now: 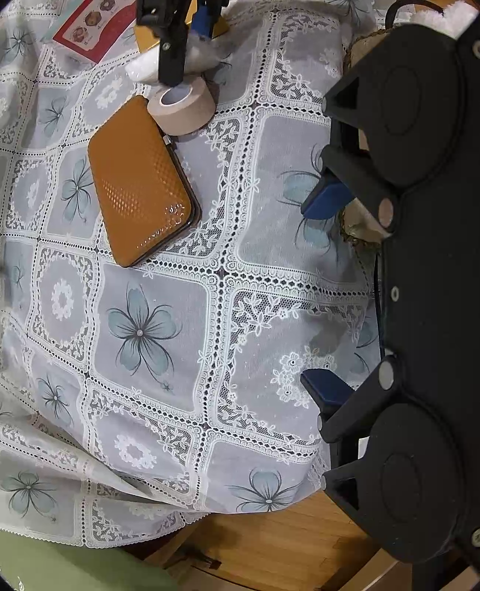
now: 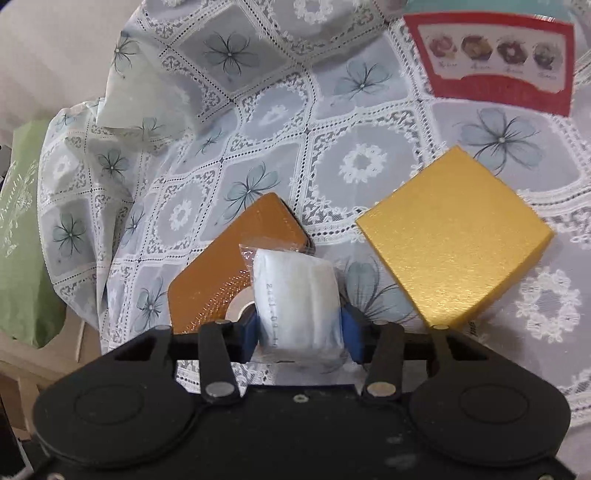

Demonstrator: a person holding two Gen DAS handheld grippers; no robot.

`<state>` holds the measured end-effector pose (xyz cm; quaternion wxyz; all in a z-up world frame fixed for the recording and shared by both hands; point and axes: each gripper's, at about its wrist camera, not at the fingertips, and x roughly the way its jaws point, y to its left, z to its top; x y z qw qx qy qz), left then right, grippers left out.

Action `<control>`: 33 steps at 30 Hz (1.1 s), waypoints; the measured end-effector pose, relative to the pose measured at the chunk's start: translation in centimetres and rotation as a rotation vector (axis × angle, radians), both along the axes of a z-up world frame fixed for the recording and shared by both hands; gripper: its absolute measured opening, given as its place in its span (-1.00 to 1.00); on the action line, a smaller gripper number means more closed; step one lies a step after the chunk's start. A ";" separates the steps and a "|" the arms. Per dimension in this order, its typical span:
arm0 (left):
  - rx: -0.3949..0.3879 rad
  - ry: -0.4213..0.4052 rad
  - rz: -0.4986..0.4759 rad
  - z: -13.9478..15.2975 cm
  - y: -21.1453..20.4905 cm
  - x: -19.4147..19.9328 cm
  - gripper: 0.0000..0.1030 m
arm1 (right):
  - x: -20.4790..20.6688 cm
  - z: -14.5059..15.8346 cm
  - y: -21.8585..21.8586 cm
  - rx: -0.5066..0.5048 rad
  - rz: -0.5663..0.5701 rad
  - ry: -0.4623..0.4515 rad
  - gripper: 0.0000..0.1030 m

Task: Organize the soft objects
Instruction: 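Reach left gripper to the beige tape roll while right gripper holds the towel pack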

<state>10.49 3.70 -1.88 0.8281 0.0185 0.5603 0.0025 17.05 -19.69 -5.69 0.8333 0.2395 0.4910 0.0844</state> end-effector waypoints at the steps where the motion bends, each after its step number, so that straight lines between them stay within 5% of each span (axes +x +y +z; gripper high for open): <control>1: 0.000 -0.001 0.000 0.0 0.0 0.0 0.65 | -0.3 0.4 0.1 -0.026 -0.004 -0.011 -0.11; 8: -0.007 -0.006 -0.008 0.2 -0.2 -0.1 0.65 | -3.7 3.4 1.1 -0.341 0.035 -0.105 -0.10; 13: -0.013 -0.016 -0.023 0.7 -0.7 -0.1 0.65 | -6.2 2.6 3.1 -0.598 0.144 -0.139 -0.10; 17: -0.017 -0.025 -0.036 1.3 -1.1 -0.1 0.65 | -6.9 1.4 2.9 -0.592 0.150 -0.105 -0.11; 21: -0.013 -0.028 -0.046 1.6 -1.3 0.0 0.65 | -7.2 1.2 1.6 -0.501 0.074 -0.088 0.33; 26: -0.005 -0.023 -0.052 1.5 -1.7 0.3 0.65 | -6.4 0.7 0.5 -0.394 0.009 -0.063 0.45; 33: -0.002 -0.036 -0.070 1.9 -2.4 0.5 0.65 | -4.8 -0.2 0.8 -0.381 0.006 -0.061 0.73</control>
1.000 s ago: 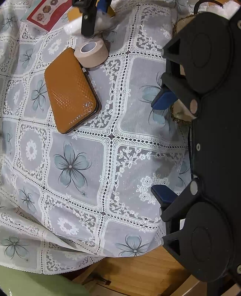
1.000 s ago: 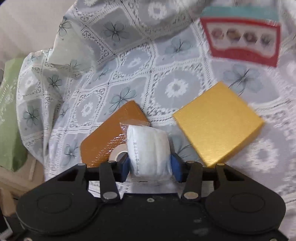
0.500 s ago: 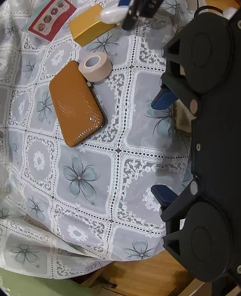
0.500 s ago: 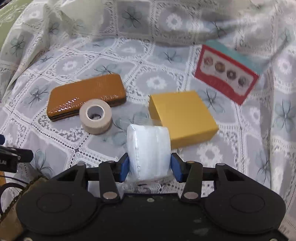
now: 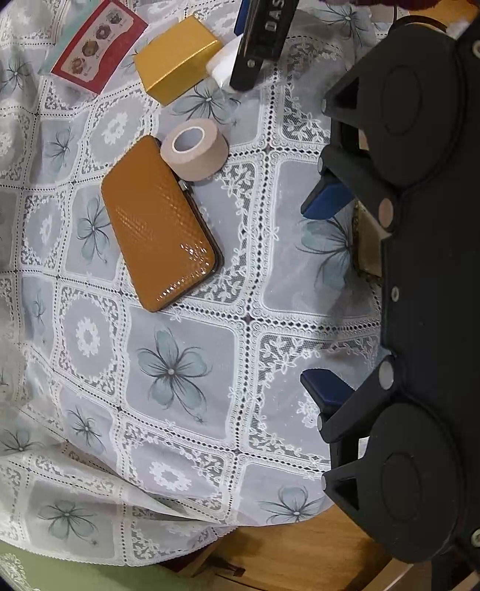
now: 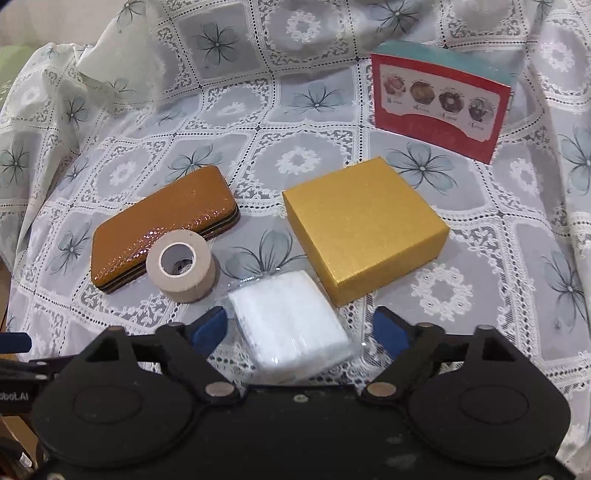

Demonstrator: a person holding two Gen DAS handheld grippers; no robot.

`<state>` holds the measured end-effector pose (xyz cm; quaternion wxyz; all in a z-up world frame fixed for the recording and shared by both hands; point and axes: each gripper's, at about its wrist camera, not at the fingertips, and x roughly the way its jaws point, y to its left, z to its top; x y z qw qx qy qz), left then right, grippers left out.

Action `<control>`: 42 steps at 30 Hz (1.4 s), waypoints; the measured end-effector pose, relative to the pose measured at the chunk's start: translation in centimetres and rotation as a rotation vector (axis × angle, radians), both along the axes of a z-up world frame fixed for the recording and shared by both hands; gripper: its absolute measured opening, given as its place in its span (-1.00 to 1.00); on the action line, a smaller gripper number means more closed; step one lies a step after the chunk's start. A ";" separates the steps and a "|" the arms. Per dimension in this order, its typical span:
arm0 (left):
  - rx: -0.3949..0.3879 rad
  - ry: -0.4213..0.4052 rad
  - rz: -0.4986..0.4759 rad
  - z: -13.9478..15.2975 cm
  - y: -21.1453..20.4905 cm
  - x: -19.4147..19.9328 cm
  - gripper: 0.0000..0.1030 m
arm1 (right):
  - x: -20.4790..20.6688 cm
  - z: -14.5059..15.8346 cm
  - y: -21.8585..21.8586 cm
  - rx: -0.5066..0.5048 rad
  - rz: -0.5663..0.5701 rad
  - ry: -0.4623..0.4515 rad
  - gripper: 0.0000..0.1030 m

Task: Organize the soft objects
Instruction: 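Reach left gripper to the beige tape roll while right gripper holds the towel pack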

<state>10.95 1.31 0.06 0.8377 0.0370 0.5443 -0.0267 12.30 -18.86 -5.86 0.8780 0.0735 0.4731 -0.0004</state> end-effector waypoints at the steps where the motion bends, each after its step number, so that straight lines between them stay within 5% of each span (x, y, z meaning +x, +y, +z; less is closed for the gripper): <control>1: 0.000 -0.003 -0.002 0.1 -0.1 0.1 0.65 | 0.2 -0.1 0.1 0.006 0.004 -0.003 0.74; 10: -0.024 -0.014 -0.037 0.8 -1.3 1.3 0.65 | 1.1 -1.0 0.7 -0.019 0.021 -0.003 0.74; 16: -0.067 -0.029 -0.068 1.7 -3.4 3.0 0.65 | 0.1 -0.4 0.5 -0.046 0.074 -0.023 0.08; 26: -0.125 -0.019 -0.071 1.0 -7.2 5.5 0.65 | -2.0 1.1 -1.4 0.028 0.044 -0.048 0.05; 42: -0.098 0.015 -0.043 -1.2 -9.9 7.2 0.71 | -2.4 0.5 -1.0 0.015 0.050 -0.041 0.06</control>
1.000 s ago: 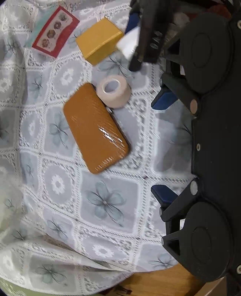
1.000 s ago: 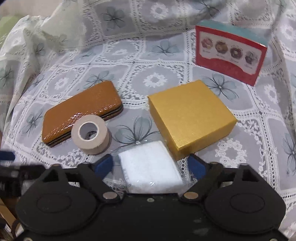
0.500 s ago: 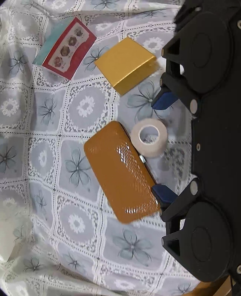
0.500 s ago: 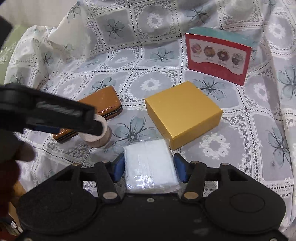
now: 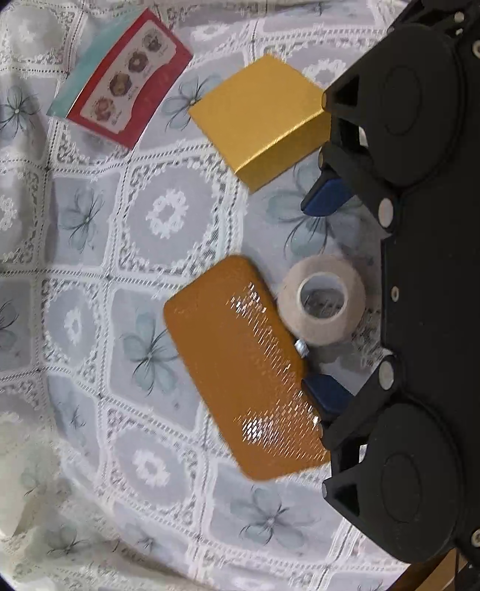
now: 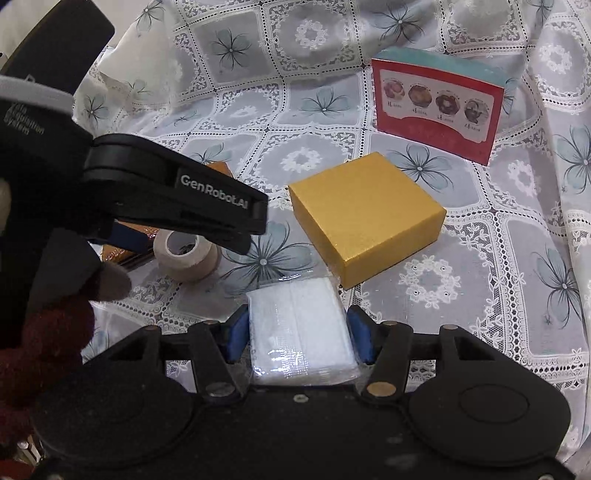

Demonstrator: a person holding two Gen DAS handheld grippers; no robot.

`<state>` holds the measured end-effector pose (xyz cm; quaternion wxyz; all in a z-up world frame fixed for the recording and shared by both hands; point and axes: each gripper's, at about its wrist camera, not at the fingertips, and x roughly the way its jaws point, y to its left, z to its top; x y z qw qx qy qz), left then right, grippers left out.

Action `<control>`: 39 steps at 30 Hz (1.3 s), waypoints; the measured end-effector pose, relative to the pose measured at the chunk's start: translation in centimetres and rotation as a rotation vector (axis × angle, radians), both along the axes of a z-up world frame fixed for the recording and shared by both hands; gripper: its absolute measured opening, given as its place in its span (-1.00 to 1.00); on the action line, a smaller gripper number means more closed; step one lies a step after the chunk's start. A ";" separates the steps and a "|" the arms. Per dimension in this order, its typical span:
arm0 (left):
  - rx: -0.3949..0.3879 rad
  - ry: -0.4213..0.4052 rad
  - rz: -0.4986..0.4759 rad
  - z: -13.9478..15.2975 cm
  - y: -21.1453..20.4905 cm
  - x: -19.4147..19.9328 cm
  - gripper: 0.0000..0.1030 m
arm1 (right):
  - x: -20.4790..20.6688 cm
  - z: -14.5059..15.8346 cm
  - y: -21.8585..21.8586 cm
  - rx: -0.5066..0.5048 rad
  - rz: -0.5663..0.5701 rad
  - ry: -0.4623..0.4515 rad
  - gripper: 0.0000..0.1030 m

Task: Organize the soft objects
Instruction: 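Reach left gripper to the beige tape roll while right gripper holds the towel pack, then grasp the beige tape roll with the left gripper, then carry the tape roll and towel pack to the basket and release both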

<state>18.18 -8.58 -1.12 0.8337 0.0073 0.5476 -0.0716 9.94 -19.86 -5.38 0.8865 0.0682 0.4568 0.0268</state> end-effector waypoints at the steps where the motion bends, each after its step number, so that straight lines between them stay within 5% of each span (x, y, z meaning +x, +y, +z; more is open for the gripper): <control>1: -0.010 0.013 -0.002 -0.2 -0.1 0.1 0.71 | 0.0 0.0 0.0 0.001 -0.001 0.001 0.06; 12: -0.029 0.070 0.074 -1.8 0.2 1.1 0.63 | 0.0 0.0 0.1 -0.001 -0.011 0.004 0.07; 19: 0.000 0.032 0.057 -1.2 1.0 0.3 -0.08 | -0.1 0.3 0.1 0.016 -0.018 0.010 0.07; 39: -0.089 -0.052 -0.036 5.2 7.7 -8.5 -0.08 | -6.3 5.9 1.6 0.018 -0.021 -0.069 0.07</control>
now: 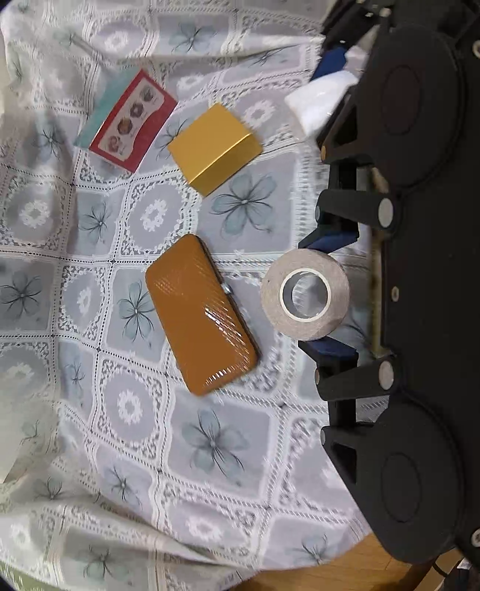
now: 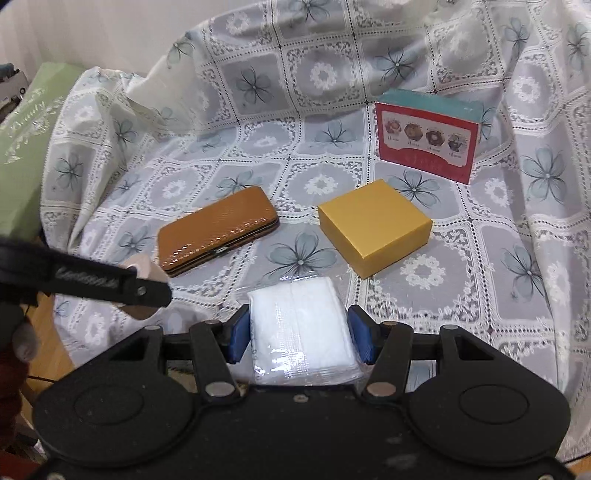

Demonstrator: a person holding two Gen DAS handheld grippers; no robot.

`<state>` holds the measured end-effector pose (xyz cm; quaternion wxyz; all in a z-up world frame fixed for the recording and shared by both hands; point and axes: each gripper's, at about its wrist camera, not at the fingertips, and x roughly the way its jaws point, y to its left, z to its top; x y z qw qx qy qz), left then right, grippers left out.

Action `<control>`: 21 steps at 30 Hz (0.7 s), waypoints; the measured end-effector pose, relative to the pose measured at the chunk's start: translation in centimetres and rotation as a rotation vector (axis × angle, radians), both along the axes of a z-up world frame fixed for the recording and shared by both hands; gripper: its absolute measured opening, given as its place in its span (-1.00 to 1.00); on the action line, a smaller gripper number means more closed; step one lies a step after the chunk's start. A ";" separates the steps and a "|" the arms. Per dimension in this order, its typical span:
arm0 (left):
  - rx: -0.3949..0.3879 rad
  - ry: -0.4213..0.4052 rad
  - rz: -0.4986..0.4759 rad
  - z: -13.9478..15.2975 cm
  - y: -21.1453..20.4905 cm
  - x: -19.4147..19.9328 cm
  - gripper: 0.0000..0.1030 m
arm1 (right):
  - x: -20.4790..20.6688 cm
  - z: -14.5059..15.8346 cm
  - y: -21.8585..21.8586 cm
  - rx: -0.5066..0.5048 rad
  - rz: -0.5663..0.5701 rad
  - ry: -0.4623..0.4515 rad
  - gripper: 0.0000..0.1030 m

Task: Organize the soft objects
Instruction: 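Carry the tape roll and towel pack to the basket and release both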

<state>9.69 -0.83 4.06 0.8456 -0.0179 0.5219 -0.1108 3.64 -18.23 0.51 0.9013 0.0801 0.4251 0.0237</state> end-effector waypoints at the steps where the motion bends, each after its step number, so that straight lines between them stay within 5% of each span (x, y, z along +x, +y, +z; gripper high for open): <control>1: 0.001 -0.003 -0.005 0.1 0.3 -0.4 -0.08 | -0.6 0.3 0.0 0.005 -0.002 -0.003 0.07; 21: 0.004 0.169 -0.148 -2.5 3.2 -8.6 -0.08 | -8.5 2.7 0.1 0.071 0.013 0.040 0.07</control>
